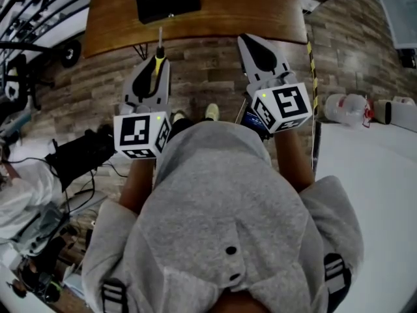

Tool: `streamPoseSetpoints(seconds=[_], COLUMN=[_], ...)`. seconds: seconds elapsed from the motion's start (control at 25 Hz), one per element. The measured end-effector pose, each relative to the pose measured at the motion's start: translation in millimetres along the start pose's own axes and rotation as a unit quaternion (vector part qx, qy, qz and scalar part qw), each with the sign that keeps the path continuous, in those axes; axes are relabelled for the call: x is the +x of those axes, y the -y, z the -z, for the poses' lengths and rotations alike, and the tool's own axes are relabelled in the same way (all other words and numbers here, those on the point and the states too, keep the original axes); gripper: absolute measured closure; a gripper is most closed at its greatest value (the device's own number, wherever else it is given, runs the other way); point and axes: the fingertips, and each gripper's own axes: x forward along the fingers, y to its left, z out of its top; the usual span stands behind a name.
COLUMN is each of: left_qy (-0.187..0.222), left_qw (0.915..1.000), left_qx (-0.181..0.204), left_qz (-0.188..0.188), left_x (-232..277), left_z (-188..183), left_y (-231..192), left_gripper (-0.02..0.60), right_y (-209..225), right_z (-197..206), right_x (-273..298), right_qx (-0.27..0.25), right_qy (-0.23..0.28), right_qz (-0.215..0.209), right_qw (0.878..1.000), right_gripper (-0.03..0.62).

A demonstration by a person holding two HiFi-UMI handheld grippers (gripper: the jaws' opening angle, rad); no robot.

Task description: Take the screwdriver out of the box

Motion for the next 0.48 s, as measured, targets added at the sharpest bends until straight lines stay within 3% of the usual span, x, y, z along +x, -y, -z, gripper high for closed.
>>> streamPoseSetpoints(seconds=[0.48], left_qy=[0.008], left_qw=[0.9999], left_qx=[-0.003], left_qz=[-0.010], left_x=[-11], left_z=[5], left_y=[-4], left_gripper=[0.497], right_y=[-14], right_z=[0], right_x=[4], right_qx=[-0.007], right_qy=[0.007], right_qz=[-0.010], right_qw=[1.000], right_gripper=[0.578])
